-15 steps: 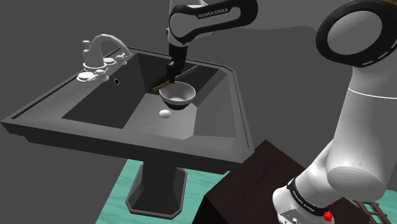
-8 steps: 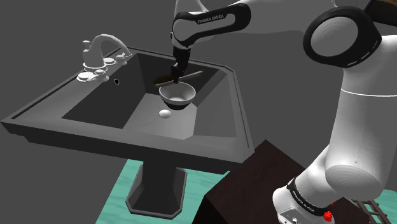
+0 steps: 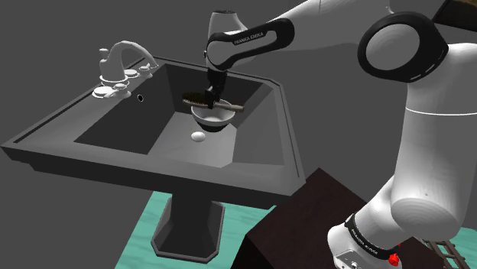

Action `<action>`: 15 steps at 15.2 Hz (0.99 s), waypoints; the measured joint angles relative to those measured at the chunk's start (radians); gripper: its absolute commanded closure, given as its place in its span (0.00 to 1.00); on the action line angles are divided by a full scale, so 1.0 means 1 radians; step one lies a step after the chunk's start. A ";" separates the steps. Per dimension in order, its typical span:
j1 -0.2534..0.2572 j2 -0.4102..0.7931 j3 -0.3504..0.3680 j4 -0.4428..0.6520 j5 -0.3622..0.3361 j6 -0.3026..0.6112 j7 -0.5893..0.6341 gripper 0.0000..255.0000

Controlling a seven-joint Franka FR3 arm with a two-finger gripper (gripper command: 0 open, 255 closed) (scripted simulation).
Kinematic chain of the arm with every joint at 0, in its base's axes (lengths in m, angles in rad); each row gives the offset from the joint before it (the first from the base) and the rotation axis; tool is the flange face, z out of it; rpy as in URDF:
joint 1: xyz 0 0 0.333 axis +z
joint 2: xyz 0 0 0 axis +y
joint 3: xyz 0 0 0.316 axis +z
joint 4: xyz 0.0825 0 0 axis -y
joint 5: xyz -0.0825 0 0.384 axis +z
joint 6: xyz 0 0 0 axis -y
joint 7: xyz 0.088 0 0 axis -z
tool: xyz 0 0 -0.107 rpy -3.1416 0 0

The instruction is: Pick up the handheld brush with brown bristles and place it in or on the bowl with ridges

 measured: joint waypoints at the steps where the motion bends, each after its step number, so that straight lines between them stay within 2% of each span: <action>1: 0.000 0.004 0.000 -0.004 0.000 0.007 0.000 1.00; 7: -0.001 0.007 -0.001 -0.005 -0.001 0.014 0.000 1.00; 8: -0.001 0.007 -0.001 -0.005 -0.001 0.014 0.000 0.00; 15: 0.000 0.001 0.000 -0.003 0.000 0.004 0.000 0.00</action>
